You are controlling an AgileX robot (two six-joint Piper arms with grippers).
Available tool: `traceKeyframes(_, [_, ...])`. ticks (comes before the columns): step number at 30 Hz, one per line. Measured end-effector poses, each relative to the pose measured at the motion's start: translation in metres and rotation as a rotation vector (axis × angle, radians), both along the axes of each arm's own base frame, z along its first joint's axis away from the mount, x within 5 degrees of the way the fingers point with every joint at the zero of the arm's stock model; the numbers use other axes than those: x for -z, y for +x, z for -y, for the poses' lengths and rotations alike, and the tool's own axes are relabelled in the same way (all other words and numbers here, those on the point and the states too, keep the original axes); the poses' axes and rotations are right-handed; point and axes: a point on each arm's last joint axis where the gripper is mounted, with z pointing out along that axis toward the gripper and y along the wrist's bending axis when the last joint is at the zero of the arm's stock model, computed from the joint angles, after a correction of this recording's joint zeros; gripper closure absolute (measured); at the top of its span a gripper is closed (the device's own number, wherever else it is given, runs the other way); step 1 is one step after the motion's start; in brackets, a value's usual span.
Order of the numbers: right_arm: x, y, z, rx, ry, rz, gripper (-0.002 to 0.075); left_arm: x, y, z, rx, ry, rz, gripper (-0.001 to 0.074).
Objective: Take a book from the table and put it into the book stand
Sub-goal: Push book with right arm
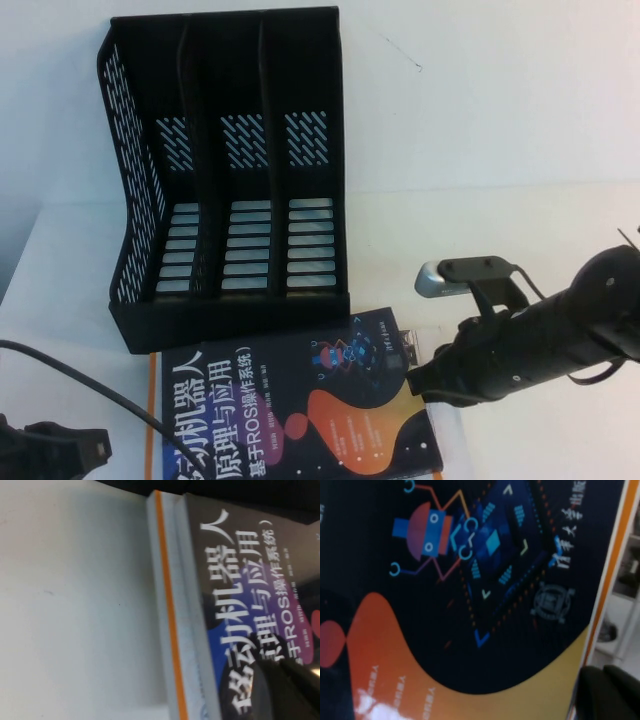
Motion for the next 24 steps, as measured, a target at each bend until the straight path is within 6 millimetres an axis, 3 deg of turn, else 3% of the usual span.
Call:
traceKeyframes(5, [-0.007,0.001,-0.013,-0.026,0.020,0.017,0.0721,0.000,0.000,0.000,0.001,-0.001,0.001,0.0738])
traceKeyframes(15, [-0.003,0.000,-0.007,-0.011,-0.055,-0.006,0.0721,0.003,0.001,-0.002,0.000,0.026,-0.020,0.0738])
traceKeyframes(24, [-0.010,-0.008,-0.007,-0.045,-0.045,-0.055,0.0721,0.022,0.015,-0.004,-0.023,0.059,-0.128,0.0738])
